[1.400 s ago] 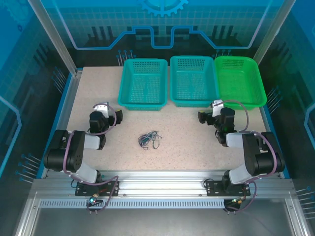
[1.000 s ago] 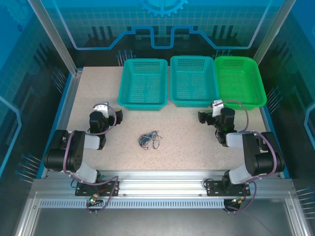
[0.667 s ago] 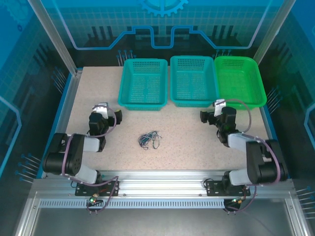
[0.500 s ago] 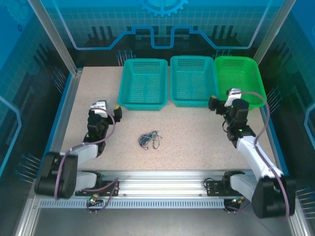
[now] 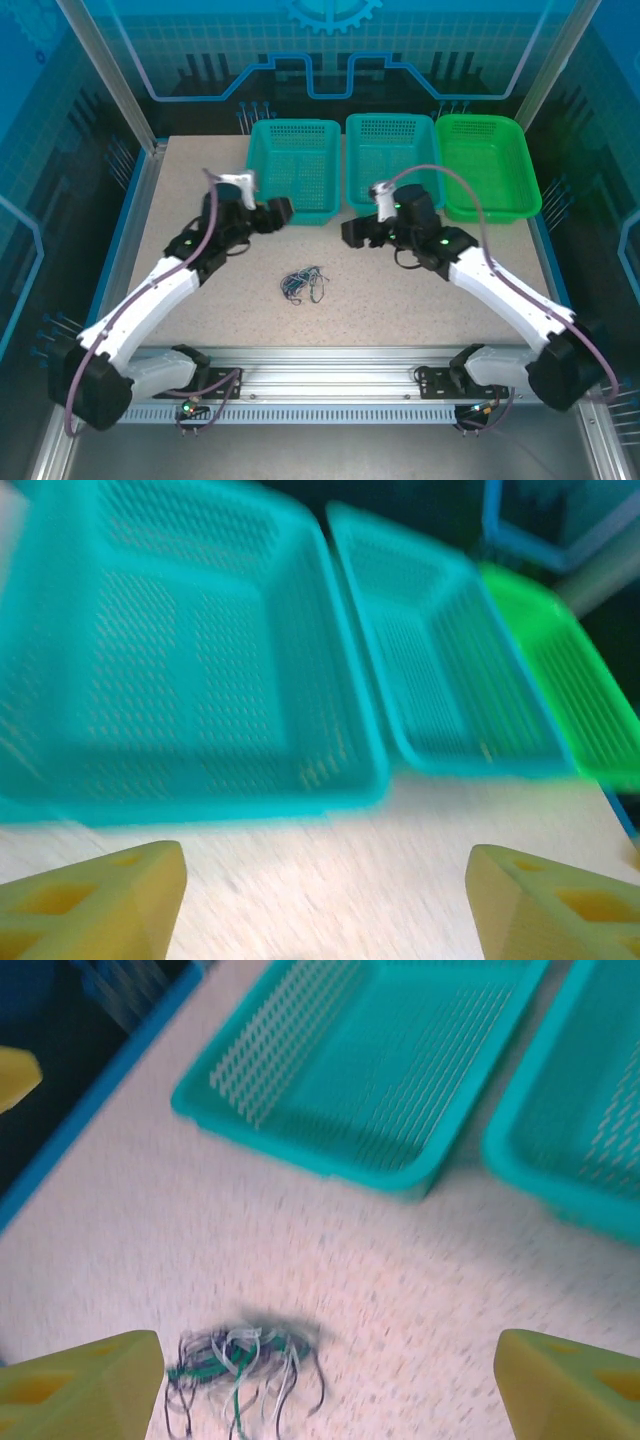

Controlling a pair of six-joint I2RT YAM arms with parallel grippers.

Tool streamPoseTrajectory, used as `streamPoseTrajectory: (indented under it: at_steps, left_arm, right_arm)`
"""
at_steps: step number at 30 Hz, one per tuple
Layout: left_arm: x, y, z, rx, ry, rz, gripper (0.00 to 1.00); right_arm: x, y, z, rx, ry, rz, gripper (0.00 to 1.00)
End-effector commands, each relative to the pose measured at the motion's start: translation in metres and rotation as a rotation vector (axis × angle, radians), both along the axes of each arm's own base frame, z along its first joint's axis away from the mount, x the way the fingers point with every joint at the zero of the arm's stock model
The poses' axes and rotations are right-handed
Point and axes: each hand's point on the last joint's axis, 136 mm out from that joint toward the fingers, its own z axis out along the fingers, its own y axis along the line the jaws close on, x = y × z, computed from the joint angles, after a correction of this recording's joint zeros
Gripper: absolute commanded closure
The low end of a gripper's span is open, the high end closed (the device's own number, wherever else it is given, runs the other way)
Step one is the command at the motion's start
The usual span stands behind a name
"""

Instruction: Untangle the cables

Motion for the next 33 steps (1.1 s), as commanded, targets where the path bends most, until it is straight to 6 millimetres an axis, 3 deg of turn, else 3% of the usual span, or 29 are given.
streamPoseTrajectory:
  at_steps: [1,4,8,13,16,18,22,27,33]
  left_arm:
    - [-0.061,-0.024,-0.078,0.076,0.369,-0.157,0.32]
    - [-0.072,-0.026,-0.109,0.119,0.415,-0.213,0.40]
    - [-0.073,-0.027,-0.139,0.185,0.473,-0.258,0.43]
    - [-0.052,-0.050,-0.141,0.147,0.454,-0.303,0.45]
    - [-0.035,-0.046,-0.153,0.215,0.441,-0.265,0.55]
    - [-0.031,-0.047,-0.161,0.243,0.436,-0.285,0.56]
    - [-0.031,-0.058,-0.167,0.223,0.439,-0.352,0.56]
    - [-0.034,-0.053,-0.176,0.252,0.458,-0.342,0.57]
    - [-0.039,-0.048,-0.183,0.265,0.474,-0.338,0.73]
  right_arm:
    - [-0.014,0.011,-0.026,-0.091,0.070,0.058,0.13]
    - [-0.018,0.019,-0.038,-0.064,0.097,0.081,0.13]
    - [-0.022,0.020,-0.053,-0.104,0.143,0.100,0.13]
    - [-0.029,0.017,-0.070,-0.115,0.182,0.092,0.13]
    - [-0.031,0.012,-0.074,-0.116,0.185,0.068,0.13]
    - [-0.031,0.008,-0.073,-0.121,0.179,0.050,0.13]
    - [-0.034,0.003,-0.071,-0.123,0.169,0.038,0.13]
    - [-0.035,0.002,-0.071,-0.121,0.173,0.034,0.13]
    - [-0.034,0.006,-0.065,-0.099,0.165,0.037,0.13]
